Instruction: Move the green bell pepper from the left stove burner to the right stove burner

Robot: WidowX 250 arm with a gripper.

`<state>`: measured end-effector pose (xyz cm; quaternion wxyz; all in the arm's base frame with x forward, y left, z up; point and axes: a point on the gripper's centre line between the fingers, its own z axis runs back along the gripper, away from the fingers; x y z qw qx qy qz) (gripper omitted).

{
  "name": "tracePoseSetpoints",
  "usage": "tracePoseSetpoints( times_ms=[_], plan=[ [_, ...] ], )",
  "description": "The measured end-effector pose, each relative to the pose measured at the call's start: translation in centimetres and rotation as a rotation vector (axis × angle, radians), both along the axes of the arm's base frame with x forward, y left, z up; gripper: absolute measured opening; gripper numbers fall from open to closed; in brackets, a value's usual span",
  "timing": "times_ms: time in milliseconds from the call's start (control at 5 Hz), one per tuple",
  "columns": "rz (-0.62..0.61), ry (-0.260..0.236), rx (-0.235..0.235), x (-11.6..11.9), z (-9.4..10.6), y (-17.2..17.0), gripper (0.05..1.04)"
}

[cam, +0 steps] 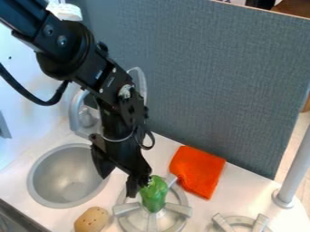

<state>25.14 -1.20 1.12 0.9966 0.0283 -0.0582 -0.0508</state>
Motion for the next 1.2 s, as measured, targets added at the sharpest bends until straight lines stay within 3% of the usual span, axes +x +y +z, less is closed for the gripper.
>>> tracePoseSetpoints(
  times_ms=[200, 800, 1200],
  plan=[
    [0.005, 0.023, 0.001, -0.3, -0.6, 0.0, 1.001],
    [-0.036, 0.066, 0.059, 2.1, -3.4, -2.6, 1.001],
    [-0.023, 0.080, 0.075, 3.1, -3.9, -2.6, 1.001]
  ],
)
